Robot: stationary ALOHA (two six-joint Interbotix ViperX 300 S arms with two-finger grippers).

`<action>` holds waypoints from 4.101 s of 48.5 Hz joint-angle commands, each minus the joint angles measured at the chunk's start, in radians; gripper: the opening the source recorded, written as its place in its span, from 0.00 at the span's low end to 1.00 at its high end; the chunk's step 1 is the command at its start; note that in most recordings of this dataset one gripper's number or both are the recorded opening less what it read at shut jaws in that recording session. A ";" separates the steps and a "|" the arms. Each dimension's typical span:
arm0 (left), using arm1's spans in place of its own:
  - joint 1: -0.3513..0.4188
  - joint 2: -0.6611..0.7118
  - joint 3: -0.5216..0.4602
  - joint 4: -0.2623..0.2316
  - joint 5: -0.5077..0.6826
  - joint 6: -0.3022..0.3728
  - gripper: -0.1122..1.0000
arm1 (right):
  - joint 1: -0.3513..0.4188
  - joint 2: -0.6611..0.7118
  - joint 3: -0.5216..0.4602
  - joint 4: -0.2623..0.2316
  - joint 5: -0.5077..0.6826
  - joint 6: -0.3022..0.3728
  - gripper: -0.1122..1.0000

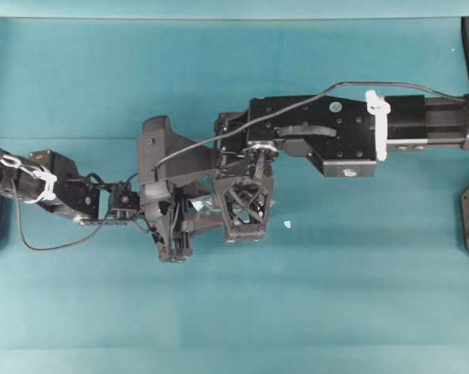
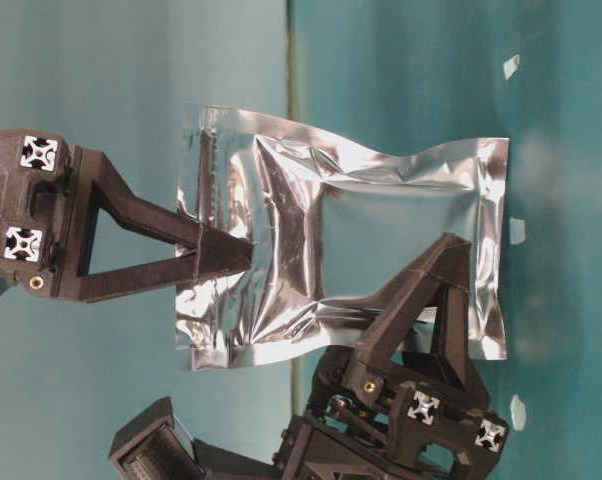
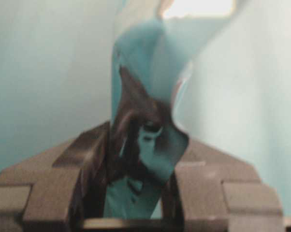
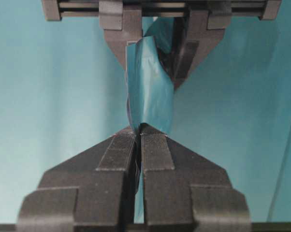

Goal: Hand over the silver zip bag and make it stand upright.

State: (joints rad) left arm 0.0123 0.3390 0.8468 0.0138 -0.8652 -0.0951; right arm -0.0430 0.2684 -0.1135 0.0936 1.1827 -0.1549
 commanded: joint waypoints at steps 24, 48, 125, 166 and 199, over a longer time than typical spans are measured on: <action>-0.008 -0.005 0.000 0.003 0.018 0.005 0.31 | 0.021 -0.017 -0.015 -0.002 -0.015 -0.005 0.95; -0.008 -0.003 -0.005 0.003 0.025 0.040 0.31 | 0.008 -0.043 -0.009 -0.043 -0.031 0.011 0.98; -0.009 -0.018 0.003 0.005 0.051 0.044 0.31 | 0.060 -0.655 0.548 -0.087 -0.584 0.202 0.97; -0.009 -0.031 0.003 0.008 0.067 0.058 0.31 | 0.072 -0.805 0.683 -0.081 -0.690 0.249 0.97; -0.012 -0.035 0.005 0.006 0.067 0.060 0.31 | 0.072 -0.801 0.727 -0.081 -0.574 0.264 0.97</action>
State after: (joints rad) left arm 0.0046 0.3160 0.8544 0.0184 -0.7946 -0.0368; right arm 0.0276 -0.5262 0.6197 0.0138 0.5798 0.0951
